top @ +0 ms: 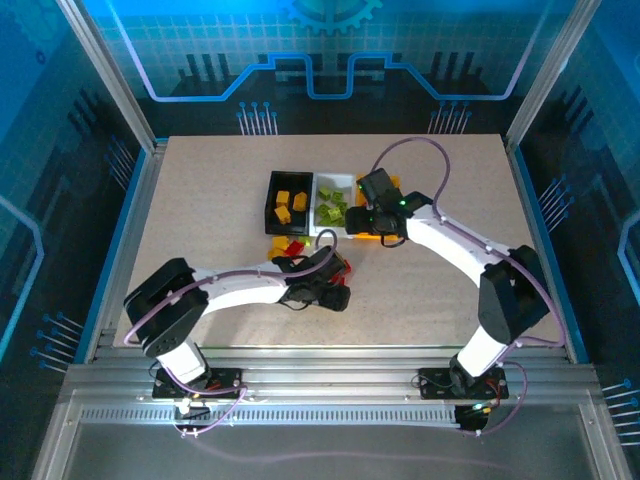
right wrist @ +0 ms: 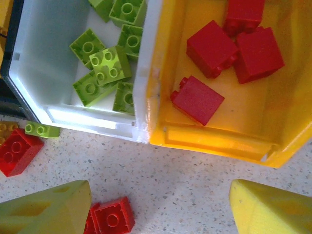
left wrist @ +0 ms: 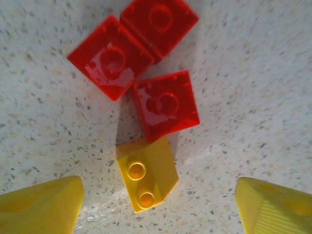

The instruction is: Sort the legos into containers by color

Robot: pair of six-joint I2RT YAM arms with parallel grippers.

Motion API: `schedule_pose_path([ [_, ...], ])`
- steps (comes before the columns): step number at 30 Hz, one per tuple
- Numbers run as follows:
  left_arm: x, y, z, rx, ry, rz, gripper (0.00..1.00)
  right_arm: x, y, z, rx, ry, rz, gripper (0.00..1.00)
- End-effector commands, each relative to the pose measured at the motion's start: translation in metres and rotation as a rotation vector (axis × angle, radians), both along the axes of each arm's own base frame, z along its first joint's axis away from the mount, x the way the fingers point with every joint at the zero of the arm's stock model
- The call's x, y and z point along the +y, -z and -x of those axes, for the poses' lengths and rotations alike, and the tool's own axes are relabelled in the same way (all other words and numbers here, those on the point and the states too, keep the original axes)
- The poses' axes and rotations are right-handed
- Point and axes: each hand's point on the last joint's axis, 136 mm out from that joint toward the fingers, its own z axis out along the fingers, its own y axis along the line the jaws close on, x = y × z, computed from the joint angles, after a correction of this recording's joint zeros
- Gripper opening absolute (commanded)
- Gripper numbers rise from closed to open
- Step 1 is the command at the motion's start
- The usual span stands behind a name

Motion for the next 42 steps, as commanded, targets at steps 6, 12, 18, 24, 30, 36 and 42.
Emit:
schedule_pose_path([
  [6,0.002,0.021,-0.009,-0.011,-0.001,-0.089,0.68,-0.013,-0.023,-0.002,-0.077,0.042,-0.042,0.76],
  [12,0.001,0.028,-0.005,0.015,0.003,-0.09,0.48,-0.019,-0.028,-0.001,-0.087,0.049,-0.043,0.76],
  [18,0.011,0.007,-0.003,-0.023,-0.026,-0.064,0.33,-0.021,-0.029,-0.002,-0.089,0.061,-0.05,0.76],
  [24,0.037,-0.051,-0.019,-0.136,-0.134,0.019,0.31,-0.02,-0.027,0.001,-0.083,0.061,-0.062,0.76],
  [30,0.1,-0.106,-0.084,-0.27,-0.35,0.044,0.33,-0.023,-0.016,0.008,-0.056,0.068,-0.062,0.76],
  [36,0.138,-0.122,-0.161,-0.365,-0.529,0.03,0.33,-0.027,-0.012,0.011,-0.043,0.076,-0.059,0.76],
  [42,0.144,-0.105,-0.219,-0.348,-0.596,-0.002,0.32,-0.032,-0.013,0.016,-0.043,0.08,-0.052,0.76],
])
